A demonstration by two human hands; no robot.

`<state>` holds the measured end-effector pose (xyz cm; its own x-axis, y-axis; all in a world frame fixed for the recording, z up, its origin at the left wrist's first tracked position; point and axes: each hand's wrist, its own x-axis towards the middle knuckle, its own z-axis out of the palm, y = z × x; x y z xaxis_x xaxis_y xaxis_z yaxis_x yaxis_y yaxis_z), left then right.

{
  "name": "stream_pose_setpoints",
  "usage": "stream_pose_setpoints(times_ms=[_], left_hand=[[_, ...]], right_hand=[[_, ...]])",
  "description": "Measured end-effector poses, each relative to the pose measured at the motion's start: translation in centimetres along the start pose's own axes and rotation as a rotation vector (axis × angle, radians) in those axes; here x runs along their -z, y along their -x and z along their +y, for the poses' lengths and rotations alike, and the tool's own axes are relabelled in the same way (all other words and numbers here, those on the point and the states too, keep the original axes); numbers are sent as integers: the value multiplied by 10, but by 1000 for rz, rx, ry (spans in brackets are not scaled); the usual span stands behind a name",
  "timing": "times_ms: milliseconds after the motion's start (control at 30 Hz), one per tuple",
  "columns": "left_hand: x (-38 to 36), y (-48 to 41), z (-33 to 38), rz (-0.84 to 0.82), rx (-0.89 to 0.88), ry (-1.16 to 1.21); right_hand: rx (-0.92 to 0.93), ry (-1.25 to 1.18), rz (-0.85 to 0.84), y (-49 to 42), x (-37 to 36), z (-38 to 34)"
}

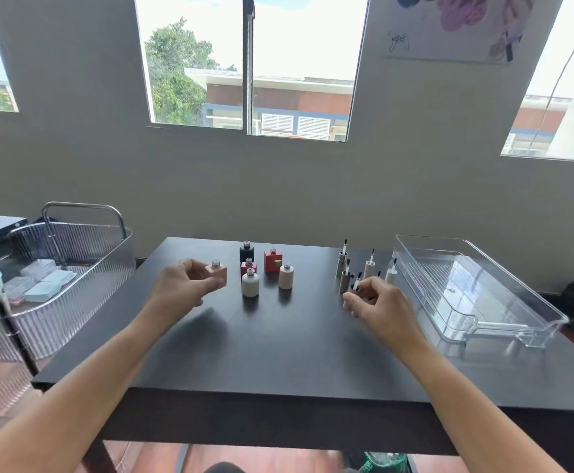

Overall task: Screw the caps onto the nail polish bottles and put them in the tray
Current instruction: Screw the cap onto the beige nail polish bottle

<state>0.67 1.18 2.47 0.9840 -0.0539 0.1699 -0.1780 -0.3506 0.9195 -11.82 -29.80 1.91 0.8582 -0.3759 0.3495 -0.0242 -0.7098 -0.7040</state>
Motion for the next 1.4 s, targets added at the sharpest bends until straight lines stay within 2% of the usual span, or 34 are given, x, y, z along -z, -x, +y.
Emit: stream_pose_setpoints(times_ms=[100, 200, 300, 533, 800, 1167, 1400], left_hand=[[3, 23, 11, -111, -21, 165], [-3, 42, 23, -215, -57, 192], [-13, 56, 29, -280, -91, 192], [-29, 67, 34, -255, -152, 110], [-34, 67, 36, -248, -177, 103], [-39, 64, 36, -239, -209, 89], [-43, 65, 41, -210, -324, 7]], right_hand=[[-7, -217, -44, 8, 1, -15], [32, -384, -94, 14, 0, -31], [68, -444, -136, 17, -4, -44], [192, -408, -184, 18, -2, -57], [277, -263, -132, 17, -5, -62], [319, -154, -105, 11, -7, -57], [323, -176, -117, 7, -6, -61]])
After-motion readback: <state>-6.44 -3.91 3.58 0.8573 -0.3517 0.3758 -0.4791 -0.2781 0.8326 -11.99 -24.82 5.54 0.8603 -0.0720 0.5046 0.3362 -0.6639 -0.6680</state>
